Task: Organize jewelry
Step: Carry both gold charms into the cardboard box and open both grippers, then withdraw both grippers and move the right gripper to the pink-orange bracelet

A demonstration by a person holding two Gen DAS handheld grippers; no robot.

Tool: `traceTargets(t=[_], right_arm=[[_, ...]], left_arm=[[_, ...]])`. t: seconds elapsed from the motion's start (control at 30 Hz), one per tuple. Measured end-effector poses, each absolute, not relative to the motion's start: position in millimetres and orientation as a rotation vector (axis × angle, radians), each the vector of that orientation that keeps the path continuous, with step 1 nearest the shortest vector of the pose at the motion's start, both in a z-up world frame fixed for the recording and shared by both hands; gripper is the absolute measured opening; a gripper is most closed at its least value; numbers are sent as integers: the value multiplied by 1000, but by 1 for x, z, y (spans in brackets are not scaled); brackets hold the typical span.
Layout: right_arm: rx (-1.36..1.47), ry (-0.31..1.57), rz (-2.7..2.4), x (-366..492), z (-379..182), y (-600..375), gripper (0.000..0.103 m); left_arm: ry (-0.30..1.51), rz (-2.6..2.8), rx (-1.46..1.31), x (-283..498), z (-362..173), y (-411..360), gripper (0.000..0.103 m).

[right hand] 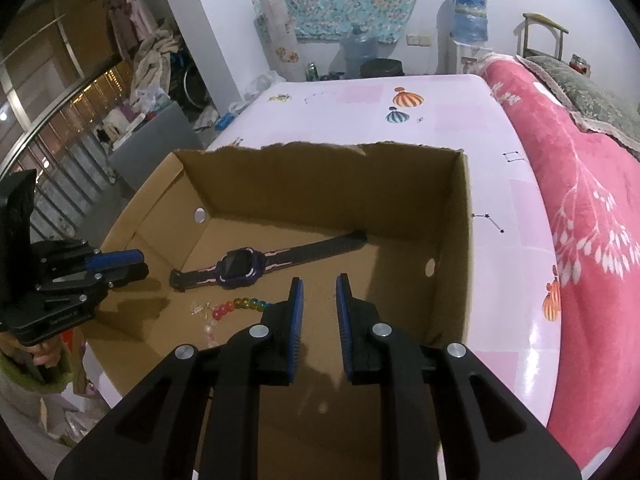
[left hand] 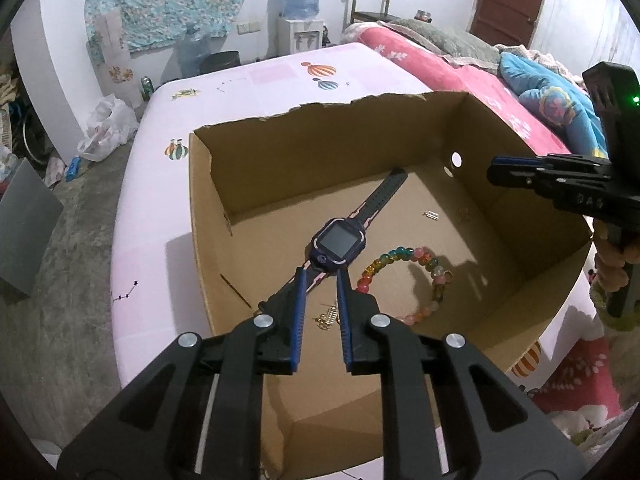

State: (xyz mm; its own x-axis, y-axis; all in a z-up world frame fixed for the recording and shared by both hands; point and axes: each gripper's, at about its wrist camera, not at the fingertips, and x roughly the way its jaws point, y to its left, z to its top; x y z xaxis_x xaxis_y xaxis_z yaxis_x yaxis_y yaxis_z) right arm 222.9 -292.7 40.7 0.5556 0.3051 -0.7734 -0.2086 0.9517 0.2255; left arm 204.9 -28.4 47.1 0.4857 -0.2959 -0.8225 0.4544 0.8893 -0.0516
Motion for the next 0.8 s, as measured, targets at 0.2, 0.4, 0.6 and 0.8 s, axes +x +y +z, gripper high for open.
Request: traceTargets(t=[0.2, 0.4, 0.6, 0.8], right_arm=[[134, 904, 293, 219, 48, -300, 17], [199, 861, 275, 212, 62, -316, 28], [281, 764, 214, 187, 83, -346, 46], [350, 727, 145, 162, 86, -368, 57]], left_arm=[[928, -451, 172, 201, 55, -25, 23], [896, -437, 149, 194, 63, -18, 38], [860, -407, 128, 184, 70, -6, 59], [801, -360, 89, 170, 80, 14, 80]])
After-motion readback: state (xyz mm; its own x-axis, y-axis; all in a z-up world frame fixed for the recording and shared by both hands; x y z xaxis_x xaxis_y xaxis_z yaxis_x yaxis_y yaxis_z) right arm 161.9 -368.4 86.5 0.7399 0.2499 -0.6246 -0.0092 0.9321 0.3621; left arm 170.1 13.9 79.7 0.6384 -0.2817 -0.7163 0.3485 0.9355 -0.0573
